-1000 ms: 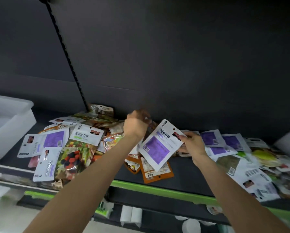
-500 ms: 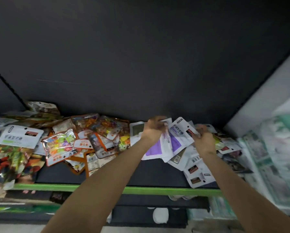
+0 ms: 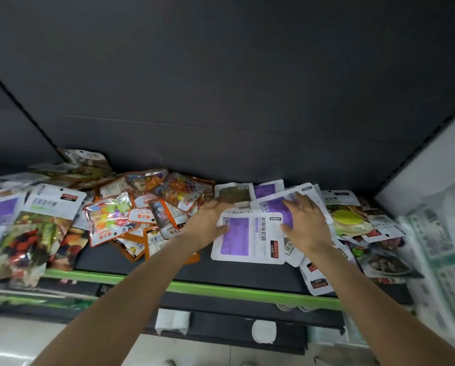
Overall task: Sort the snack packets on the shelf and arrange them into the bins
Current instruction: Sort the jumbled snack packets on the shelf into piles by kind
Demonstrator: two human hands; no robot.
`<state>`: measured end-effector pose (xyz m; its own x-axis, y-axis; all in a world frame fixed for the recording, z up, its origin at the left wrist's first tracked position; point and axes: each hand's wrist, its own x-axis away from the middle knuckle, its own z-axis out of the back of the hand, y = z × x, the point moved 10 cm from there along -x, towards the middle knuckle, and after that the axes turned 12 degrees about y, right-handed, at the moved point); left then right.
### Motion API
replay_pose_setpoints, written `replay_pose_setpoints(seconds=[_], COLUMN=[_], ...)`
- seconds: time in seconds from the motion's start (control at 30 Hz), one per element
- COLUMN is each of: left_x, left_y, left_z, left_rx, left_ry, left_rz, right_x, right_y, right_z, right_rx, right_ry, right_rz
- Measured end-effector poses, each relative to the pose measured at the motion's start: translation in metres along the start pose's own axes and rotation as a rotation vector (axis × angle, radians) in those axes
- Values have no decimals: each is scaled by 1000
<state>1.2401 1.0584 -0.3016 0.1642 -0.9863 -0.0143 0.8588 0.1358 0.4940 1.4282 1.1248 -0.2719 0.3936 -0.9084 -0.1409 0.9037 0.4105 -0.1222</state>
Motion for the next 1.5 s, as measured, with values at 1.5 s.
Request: replay_pose_setpoints(seconds=[1.5], left_x=[56], left_y=[-264], left_z=[130], left_rx=[-302], left_ry=[-59], left_rz=[-5], right_x=[-27], right_y=[-268], right_z=[-97], right_rx=[-74], right_ry=[-311], right_rz=[9])
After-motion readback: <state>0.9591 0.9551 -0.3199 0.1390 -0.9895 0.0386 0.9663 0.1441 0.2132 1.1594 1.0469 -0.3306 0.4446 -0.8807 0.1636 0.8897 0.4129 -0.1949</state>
